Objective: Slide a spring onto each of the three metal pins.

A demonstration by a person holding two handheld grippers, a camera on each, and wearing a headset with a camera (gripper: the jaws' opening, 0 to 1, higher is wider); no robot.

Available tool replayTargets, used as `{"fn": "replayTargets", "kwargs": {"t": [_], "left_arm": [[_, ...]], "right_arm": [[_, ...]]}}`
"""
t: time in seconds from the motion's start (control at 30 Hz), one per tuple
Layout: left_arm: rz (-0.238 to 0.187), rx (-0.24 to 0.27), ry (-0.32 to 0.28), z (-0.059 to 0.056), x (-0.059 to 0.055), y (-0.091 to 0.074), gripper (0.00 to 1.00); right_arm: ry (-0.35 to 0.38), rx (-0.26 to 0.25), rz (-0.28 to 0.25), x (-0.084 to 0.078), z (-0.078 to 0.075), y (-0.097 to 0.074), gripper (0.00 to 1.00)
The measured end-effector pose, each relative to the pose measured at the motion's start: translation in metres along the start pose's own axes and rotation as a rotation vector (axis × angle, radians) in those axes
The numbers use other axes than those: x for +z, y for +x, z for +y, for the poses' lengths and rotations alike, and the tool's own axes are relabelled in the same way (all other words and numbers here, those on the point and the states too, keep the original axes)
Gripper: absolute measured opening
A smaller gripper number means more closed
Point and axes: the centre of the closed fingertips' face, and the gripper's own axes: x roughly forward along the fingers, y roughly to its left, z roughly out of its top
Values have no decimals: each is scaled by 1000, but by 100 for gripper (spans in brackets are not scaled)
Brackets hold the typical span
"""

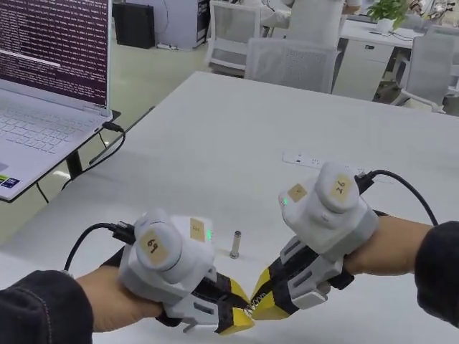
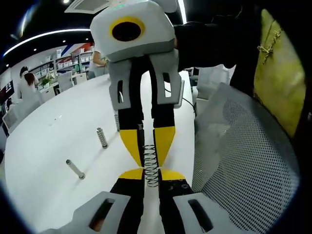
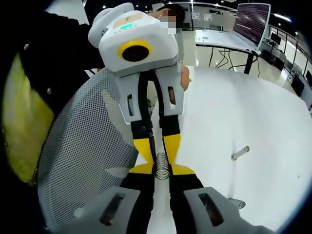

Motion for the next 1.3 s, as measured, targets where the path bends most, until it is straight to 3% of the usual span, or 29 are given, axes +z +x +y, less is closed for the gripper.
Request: {"fn": "replayTargets", "kwargs": {"t": [0.1,0.13,0.23,0.43,0.6,0.67,0.8,0.97,1.3], "left_arm": [[1,-4,-16,-2,-1,0,18],[3,-8,-12,-3,-3,0,18],[19,7,-23,1,-9,2,16],[14,18,-38,4,-8,0,3],[17,17,-56,4,-9,0,3],[19,23,-24,5,-9,0,2],[21,16,-18,4,-10,-1,2],[-10,18,-32,6,-4,-2,1],[-33,21,-37,6,2,-3,1]], "right_arm": [[7,-9,-10,2,-2,-4,8],[15,-8,-15,3,-1,-5,8],[10,-14,-18,6,-1,-6,8],[-2,-24,-19,9,-1,-5,8],[-4,-27,-20,10,-1,-6,8],[-9,-29,-19,10,-1,-6,8],[-3,-19,-25,10,0,-5,9],[-2,-17,-39,13,0,-4,10],[-3,-21,-43,13,-2,-3,9]]}}
